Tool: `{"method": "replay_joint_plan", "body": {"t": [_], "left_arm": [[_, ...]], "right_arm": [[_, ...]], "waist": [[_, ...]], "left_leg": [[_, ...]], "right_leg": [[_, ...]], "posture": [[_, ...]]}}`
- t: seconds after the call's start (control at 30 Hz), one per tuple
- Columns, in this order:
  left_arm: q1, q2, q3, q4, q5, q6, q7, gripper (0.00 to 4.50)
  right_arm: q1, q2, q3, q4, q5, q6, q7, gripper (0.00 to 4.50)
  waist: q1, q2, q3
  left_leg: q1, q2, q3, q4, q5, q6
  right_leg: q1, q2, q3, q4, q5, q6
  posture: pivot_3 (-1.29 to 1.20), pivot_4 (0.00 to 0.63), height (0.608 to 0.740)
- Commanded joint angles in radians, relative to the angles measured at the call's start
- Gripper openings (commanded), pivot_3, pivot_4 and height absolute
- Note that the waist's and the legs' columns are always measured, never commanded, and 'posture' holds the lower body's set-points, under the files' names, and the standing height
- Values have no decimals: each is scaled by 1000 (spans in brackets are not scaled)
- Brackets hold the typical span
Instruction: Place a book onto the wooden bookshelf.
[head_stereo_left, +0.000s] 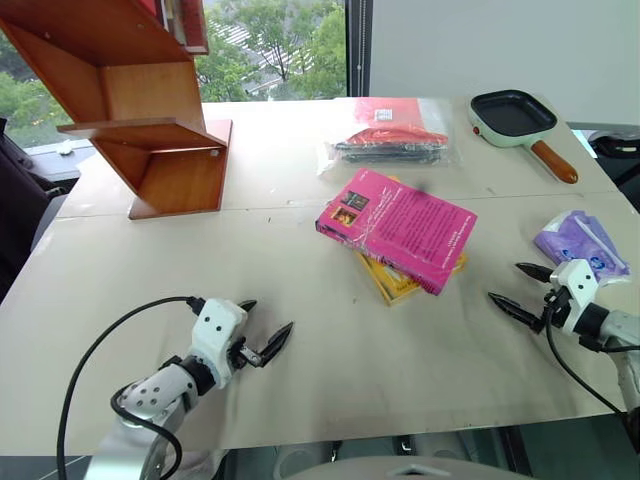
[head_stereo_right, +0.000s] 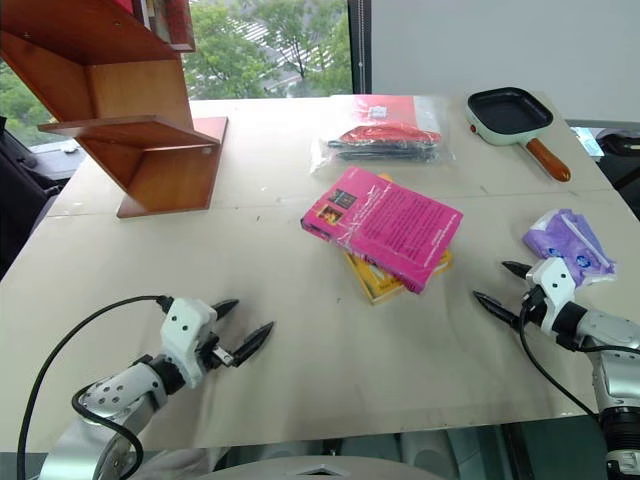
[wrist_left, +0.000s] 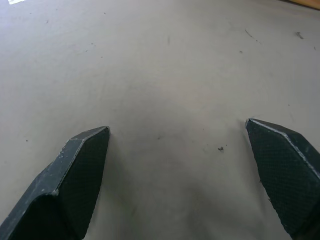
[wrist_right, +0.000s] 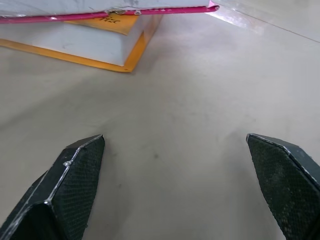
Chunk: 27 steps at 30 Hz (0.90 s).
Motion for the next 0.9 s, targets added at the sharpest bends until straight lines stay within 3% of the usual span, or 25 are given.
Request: {"method": "replay_joint_plan", "body": {"t": [0.03,0.13,0.23,0.47,0.6,0.9], "left_arm": [[-23,51,43,-64,-29,18,-40,4474],[-47,125,92,-107,-89,75,-98,4474],[-138,204,146,-151,-198,177,-145,4500],[-371,380,225,-181,-452,386,-237,4500],[-440,444,249,-180,-522,431,-275,4500],[-355,477,354,-197,-549,441,-328,4500]], "right_arm": [[-64,-31,5,25,-49,72,-69,4500],[-144,-42,-6,63,-31,84,-64,4500],[-256,-54,-4,159,-40,80,-66,3644],[-572,-55,53,483,-135,2,-74,218],[-772,-18,105,697,-189,-27,-43,83],[-942,67,177,876,-256,-97,64,83]], "waist": [[-3,-1,1],[-4,-3,3],[-3,-3,6],[-8,-3,12],[-23,-2,17],[-32,-1,19]], "left_leg": [[0,0,0,1,0,0],[0,0,0,1,0,0],[-1,0,0,1,0,0],[-3,-1,-1,0,3,-5],[-5,-1,0,-1,3,-6],[-12,-1,-1,-3,3,-6]], "right_leg": [[0,0,0,0,0,0],[0,0,0,1,0,0],[-2,0,0,1,0,0],[-2,3,-1,0,3,4],[-5,5,0,-2,3,4],[-10,-1,-2,-7,3,4]], "posture": [[0,150,740],[0,150,740],[0,150,740],[0,150,740],[0,150,740],[0,150,740]]}}
